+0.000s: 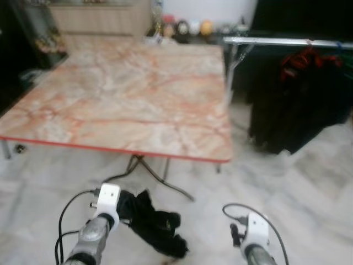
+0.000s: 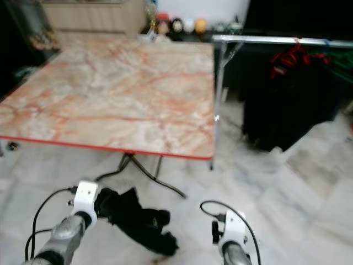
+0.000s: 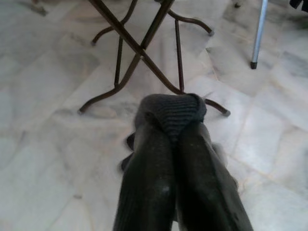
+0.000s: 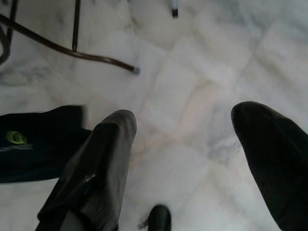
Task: Hang hanger
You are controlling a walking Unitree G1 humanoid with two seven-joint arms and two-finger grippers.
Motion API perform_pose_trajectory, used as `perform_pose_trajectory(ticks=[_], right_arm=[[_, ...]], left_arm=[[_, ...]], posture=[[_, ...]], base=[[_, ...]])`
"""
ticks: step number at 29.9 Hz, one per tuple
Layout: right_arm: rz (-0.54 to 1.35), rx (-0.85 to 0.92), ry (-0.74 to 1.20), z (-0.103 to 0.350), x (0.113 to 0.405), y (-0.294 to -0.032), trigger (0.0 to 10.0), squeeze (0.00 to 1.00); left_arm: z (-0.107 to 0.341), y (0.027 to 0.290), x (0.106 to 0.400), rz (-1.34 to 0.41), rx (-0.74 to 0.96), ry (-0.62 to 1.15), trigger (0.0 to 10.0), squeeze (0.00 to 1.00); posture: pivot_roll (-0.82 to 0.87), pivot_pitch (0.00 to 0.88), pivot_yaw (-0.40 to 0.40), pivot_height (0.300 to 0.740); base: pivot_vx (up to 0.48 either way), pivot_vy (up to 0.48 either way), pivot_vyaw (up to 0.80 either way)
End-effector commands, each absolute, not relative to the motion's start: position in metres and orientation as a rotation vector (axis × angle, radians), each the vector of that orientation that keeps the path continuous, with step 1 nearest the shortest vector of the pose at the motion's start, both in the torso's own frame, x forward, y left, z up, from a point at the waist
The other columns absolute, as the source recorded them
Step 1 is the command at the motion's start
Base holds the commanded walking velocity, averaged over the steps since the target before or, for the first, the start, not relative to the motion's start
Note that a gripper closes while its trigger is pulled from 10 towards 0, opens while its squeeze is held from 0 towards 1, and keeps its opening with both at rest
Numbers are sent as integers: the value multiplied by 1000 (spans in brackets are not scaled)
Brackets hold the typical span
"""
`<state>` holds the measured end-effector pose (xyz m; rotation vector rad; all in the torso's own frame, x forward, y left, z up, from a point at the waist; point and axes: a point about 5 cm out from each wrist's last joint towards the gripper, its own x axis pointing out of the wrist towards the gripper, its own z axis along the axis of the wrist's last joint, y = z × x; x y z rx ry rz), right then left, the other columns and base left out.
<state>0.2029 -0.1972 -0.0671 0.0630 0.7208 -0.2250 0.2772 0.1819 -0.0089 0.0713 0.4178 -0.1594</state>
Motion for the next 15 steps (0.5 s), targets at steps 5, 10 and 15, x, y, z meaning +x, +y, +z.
perform_pose_trajectory(ticks=[5,10,15], right_arm=[[-243,71,740,-70,198,-198,10000,0],[-249,72,739,-70,197,-199,10000,0],[-247,68,739,-70,197,-200,10000,0]], left_arm=[[-4,181,282,-165,73,394,10000,0],[-4,181,282,-164,73,393,10000,0],[-2,180,284,-171,81,376,10000,0]], posture=[[92,0,-6,740],[93,0,-7,740],[93,0,-8,740]], base=[[0,430,0],[0,430,0],[0,153,0]])
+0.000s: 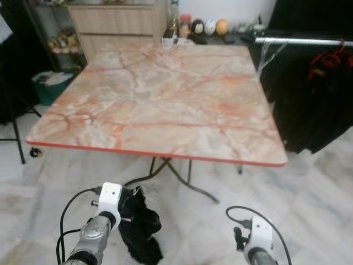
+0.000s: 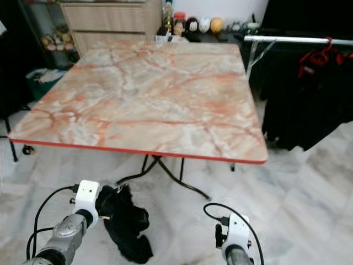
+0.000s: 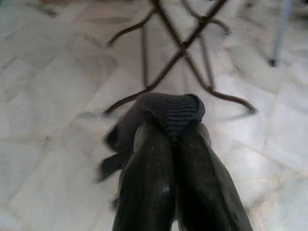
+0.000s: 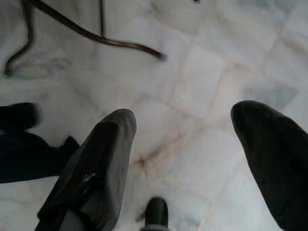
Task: Hang hanger
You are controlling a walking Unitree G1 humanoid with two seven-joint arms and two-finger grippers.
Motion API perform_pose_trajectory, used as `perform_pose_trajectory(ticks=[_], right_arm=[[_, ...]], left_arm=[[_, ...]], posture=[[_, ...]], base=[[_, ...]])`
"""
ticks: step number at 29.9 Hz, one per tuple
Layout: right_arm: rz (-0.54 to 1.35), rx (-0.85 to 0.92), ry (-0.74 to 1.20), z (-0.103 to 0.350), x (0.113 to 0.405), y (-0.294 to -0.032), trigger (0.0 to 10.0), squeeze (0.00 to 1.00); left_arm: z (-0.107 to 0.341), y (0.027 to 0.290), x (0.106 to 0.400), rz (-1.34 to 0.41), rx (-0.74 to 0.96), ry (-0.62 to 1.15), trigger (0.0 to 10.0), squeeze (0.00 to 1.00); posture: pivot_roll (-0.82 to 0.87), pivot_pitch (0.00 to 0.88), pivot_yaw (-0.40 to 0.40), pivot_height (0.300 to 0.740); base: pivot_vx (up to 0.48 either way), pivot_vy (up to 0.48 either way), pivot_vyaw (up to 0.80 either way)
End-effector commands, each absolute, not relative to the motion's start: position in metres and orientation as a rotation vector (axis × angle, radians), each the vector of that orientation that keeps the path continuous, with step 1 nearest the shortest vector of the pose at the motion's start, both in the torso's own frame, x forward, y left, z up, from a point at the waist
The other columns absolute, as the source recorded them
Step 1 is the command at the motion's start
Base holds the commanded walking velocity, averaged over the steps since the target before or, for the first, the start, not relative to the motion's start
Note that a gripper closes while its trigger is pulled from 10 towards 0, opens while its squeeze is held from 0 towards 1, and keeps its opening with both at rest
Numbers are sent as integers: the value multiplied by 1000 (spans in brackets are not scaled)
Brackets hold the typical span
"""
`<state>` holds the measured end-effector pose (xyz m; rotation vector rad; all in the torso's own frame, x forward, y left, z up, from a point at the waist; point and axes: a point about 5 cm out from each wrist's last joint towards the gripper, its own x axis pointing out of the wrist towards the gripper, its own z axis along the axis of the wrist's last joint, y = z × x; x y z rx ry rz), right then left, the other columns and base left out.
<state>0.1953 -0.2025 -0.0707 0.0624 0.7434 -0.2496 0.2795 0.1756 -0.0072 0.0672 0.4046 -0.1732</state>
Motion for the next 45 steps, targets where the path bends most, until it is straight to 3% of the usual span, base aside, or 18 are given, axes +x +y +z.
perform_pose_trajectory(ticks=[1,18,29,45], right_arm=[[-247,68,739,-70,197,-200,10000,0],[-244,62,743,-71,196,-199,10000,0],[-236,60,746,-71,196,-198,10000,0],[-252,66,747,-71,195,-201,10000,0]], left_arm=[[-1,180,284,-172,83,374,10000,0],[63,176,319,-161,68,-6,10000,0],[179,172,349,-139,67,-440,10000,0],[180,154,342,-159,58,-427,10000,0]], posture=[[93,0,-8,740],[101,0,0,740],[109,0,0,740],[109,0,3,740]], base=[[0,0,0],[0,0,0],[0,0,0],[71,0,0]])
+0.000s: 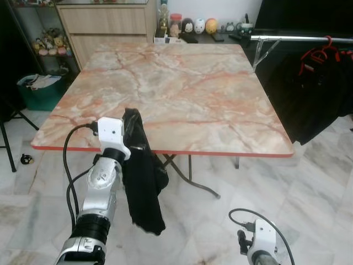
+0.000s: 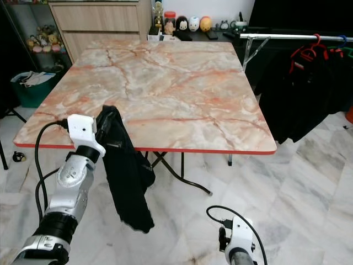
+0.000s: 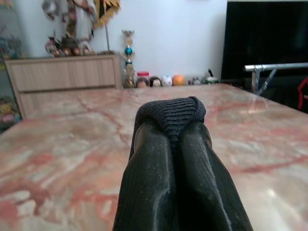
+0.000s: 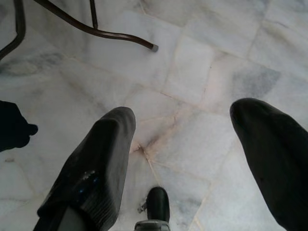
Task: Hang hanger
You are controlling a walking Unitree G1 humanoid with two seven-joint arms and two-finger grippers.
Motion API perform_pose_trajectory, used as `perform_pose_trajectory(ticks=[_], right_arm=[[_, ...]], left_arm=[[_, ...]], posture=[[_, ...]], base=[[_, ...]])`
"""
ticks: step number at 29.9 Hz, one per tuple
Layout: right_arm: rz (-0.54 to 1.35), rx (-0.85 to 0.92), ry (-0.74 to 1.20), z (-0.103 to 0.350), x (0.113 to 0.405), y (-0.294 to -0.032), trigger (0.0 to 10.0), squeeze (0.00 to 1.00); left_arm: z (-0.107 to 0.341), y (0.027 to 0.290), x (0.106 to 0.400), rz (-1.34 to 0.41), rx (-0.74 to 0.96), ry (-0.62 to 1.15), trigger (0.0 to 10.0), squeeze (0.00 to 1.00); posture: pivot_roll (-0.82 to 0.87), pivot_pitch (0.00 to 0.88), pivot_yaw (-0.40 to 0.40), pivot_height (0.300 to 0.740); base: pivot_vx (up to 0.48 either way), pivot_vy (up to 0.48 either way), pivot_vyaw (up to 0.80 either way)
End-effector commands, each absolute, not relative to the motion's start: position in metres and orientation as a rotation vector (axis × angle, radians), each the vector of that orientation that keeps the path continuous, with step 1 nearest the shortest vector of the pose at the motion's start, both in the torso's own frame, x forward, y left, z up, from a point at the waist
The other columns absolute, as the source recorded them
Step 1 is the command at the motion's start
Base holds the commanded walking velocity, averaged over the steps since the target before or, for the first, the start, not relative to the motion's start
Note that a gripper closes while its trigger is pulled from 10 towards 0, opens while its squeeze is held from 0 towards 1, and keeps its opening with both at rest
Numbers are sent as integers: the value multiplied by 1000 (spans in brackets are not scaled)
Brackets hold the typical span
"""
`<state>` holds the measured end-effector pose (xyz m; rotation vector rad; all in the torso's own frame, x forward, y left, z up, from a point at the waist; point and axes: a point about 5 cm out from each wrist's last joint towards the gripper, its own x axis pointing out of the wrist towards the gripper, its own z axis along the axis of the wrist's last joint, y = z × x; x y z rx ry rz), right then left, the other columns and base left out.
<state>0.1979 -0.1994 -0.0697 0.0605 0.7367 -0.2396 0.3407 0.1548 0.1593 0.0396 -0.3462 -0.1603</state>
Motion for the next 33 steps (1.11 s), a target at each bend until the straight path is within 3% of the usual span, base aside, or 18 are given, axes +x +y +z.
perform_pose_trajectory(ticks=[1,33], right_arm=[[-252,66,748,-71,195,-201,10000,0],[-222,55,753,-72,196,-196,10000,0]], left_arm=[[182,154,342,-159,58,-430,10000,0],[223,160,355,-149,77,-511,10000,0]], posture=[[109,0,3,740],[118,0,4,740]], base=[[304,0,0],[260,0,0]])
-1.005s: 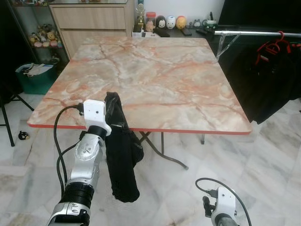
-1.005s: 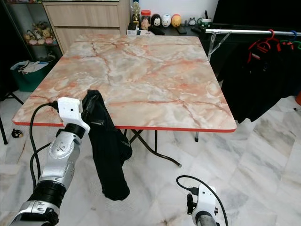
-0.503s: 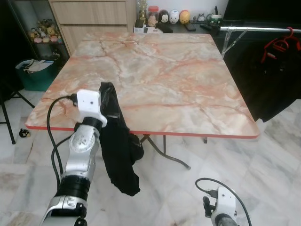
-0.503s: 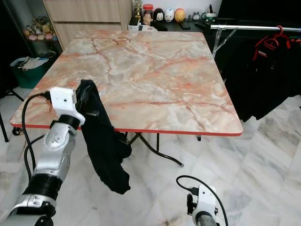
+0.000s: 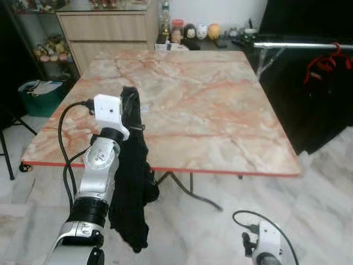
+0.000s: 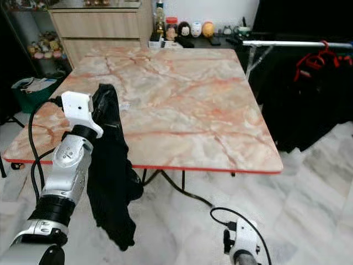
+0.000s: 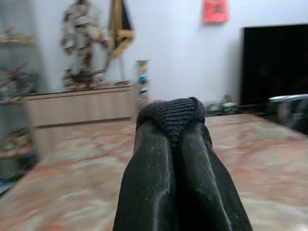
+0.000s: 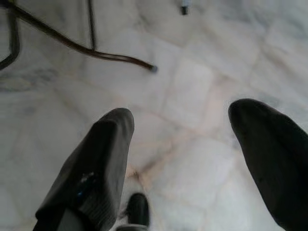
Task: Hang hanger
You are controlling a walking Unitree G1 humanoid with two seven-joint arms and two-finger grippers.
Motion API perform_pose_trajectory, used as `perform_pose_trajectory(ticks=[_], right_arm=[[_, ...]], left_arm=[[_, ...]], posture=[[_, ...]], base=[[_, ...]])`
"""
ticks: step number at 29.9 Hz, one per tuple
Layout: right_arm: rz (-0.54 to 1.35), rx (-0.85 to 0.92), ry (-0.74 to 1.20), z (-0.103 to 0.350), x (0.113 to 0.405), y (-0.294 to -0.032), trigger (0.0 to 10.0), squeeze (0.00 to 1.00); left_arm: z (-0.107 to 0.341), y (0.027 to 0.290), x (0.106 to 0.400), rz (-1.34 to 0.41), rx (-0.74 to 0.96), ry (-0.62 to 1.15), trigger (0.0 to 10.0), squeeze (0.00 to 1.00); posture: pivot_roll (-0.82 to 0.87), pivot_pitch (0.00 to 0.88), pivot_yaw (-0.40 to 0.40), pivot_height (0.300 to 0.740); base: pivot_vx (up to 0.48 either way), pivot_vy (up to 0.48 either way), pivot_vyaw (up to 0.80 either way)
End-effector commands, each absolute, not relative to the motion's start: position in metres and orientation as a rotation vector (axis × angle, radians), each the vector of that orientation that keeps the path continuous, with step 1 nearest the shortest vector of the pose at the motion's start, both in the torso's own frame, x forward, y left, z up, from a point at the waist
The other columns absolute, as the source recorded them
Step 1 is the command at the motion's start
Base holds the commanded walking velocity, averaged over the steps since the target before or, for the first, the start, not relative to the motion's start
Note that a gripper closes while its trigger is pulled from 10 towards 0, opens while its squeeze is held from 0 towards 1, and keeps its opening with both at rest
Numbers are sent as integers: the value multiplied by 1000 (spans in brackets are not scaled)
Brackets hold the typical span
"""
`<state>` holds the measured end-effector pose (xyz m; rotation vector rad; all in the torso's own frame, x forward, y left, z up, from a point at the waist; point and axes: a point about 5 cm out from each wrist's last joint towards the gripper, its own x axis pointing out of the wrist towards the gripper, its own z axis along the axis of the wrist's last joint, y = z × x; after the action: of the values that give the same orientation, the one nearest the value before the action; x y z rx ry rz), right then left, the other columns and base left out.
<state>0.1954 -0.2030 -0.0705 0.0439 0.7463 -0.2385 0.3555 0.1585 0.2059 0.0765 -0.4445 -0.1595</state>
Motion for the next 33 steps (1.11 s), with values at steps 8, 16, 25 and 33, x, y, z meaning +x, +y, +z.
perform_pose_trajectory(ticks=[8,16,25,33], right_arm=[[-223,55,764,-73,194,-197,10000,0],[-211,54,773,-74,194,-195,10000,0],[-204,54,783,-74,193,-193,10000,0],[-188,53,794,-76,191,-190,10000,0]], left_arm=[[229,159,357,-150,77,-526,10000,0],[258,148,371,-178,76,-590,10000,0],[284,134,388,-220,78,-623,10000,0],[311,137,401,-198,75,-630,10000,0]], posture=[[122,0,3,740],[125,0,4,740],[123,0,11,740],[129,0,14,740]], base=[[327,0,0],[331,0,0],[335,0,0],[345,0,0]])
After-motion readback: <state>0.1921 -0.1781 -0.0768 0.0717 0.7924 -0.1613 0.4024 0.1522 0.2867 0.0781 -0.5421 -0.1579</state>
